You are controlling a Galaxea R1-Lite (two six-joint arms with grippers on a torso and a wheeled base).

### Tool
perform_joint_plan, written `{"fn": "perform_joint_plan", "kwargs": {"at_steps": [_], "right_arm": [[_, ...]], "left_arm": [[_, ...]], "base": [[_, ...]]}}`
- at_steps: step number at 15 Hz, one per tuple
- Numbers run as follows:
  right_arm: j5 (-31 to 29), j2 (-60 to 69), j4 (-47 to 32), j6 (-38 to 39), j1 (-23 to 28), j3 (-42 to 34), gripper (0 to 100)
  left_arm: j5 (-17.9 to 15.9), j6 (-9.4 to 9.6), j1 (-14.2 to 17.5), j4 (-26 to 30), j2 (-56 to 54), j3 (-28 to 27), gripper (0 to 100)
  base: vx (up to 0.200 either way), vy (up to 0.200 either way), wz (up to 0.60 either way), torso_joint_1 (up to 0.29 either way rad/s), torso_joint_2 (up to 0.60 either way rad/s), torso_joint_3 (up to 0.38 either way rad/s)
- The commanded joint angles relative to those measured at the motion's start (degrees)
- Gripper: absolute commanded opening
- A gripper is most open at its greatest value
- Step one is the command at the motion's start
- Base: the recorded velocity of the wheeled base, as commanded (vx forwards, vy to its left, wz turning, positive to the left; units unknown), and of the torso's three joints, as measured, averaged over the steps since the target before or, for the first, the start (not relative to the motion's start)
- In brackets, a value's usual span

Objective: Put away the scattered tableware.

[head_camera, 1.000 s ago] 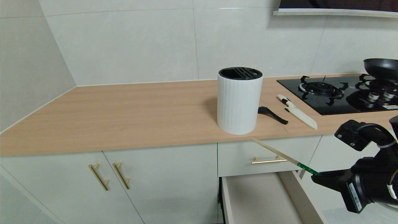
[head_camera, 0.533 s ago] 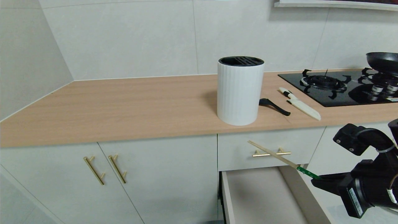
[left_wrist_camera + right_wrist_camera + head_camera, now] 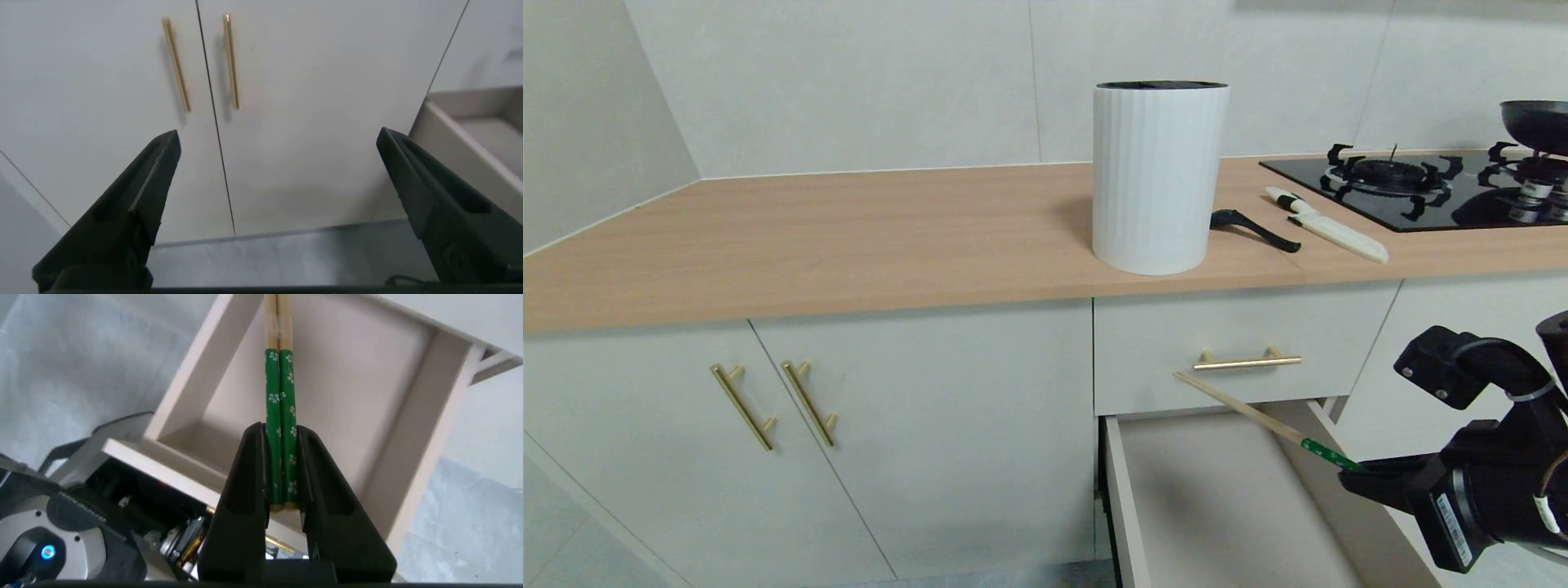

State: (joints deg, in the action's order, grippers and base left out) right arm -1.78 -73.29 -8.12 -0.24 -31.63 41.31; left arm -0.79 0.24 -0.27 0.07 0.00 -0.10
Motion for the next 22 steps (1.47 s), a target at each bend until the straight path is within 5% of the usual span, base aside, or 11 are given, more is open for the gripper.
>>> {"fn": "perform_joint_plan", "kwargs": {"at_steps": [1,7,17,22], "right_arm": [[0.0,-0.5,-0.1,0.0,0.0,0.0,0],[-0.1,-1.4,0.0,0.0,0.0,0.0,0],[-0.6,-11.1,0.3,0.9,0.0,2.6,0],[-0.7,-26.6,4.3,14.3,-0.4,8.3,0]], "left_arm": [[0.0,0.02,0.0,0.0,0.0,0.0,100],[0.0,0.02,0.0,0.0,0.0,0.0,100],[0.0,0.02,0.0,0.0,0.0,0.0,100],[0.0,0.02,0.0,0.0,0.0,0.0,100]], "base": [[0.000,0.000,0.00,-0.149,0.47,0.315],[0.000,0.000,0.00,-0.081,0.35,0.256],[0.000,0.000,0.00,-0.003,0.01,0.004],[0.000,0.000,0.00,0.000,0.00,0.000]]}}
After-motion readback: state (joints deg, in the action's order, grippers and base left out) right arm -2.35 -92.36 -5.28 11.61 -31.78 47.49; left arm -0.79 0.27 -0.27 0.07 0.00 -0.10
